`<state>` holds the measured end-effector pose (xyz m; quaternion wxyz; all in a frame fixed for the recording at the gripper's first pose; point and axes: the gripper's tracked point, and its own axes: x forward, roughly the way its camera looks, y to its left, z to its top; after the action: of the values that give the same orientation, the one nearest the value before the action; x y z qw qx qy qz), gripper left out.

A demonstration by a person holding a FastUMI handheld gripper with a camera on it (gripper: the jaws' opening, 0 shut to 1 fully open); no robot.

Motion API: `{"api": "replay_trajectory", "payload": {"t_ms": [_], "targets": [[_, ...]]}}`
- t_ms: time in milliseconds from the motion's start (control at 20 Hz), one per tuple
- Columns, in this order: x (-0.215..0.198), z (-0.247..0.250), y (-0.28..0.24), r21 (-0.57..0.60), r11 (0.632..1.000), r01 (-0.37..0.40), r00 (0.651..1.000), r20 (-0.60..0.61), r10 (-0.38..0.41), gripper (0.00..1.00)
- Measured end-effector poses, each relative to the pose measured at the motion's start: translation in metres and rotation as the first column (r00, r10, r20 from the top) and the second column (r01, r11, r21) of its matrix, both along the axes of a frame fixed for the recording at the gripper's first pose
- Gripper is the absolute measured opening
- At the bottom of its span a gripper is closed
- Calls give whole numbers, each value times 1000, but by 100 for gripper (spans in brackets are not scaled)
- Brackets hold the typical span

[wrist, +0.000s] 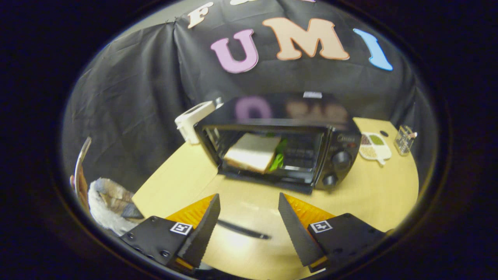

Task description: Open the toaster oven, put the food inside, and close the toaster oven door.

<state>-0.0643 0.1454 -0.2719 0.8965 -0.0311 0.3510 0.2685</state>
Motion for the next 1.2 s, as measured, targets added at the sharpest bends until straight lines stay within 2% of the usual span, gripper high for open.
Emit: {"api": "replay_trajectory", "payload": {"t_ms": [100, 200, 400, 600, 850, 1100, 1200], "targets": [[-28, -16, -1, 12, 999, -35, 995, -97, 36, 93], [-48, -29, -2, 33, 999, -38, 980, -193, 44, 92], [-79, -64, 0, 87, 996, 6, 919, -393, 29, 92], [-79, -83, -3, 92, 993, 72, 890, -455, -22, 93], [-61, -107, -10, 76, 992, 103, 872, -486, -53, 92], [-30, -112, -18, 85, 982, 168, 882, -458, -111, 92], [-29, -111, -19, 94, 980, 176, 879, -464, -113, 92]]}}
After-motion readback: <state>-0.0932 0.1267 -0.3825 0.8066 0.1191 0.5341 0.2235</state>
